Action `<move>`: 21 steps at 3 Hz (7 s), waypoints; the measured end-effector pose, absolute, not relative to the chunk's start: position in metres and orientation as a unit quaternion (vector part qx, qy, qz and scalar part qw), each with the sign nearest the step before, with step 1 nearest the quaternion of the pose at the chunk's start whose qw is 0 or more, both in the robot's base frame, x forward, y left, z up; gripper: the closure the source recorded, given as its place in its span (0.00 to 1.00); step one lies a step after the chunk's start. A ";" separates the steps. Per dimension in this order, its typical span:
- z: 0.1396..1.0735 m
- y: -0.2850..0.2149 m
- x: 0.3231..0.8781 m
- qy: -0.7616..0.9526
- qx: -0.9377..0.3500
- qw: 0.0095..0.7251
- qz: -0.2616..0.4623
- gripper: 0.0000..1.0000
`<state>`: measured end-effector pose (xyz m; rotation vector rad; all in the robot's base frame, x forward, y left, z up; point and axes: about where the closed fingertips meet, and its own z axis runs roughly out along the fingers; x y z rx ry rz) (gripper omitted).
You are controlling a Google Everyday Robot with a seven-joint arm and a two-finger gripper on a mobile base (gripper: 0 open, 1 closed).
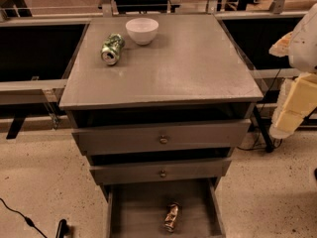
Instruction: Pick orange can from bottom drawer and place on counter
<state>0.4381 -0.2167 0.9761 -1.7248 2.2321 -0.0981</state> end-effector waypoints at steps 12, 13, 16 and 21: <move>0.596 -0.117 0.360 0.503 -0.861 0.015 0.077 0.00; 0.598 -0.118 0.360 0.504 -0.860 0.015 0.079 0.00; 0.547 -0.113 0.410 0.374 -0.925 0.062 0.004 0.00; 0.411 -0.089 0.406 0.255 -0.954 0.131 0.085 0.00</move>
Offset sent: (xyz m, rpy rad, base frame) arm 0.0028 0.0028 -0.0077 0.0270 0.0413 0.0127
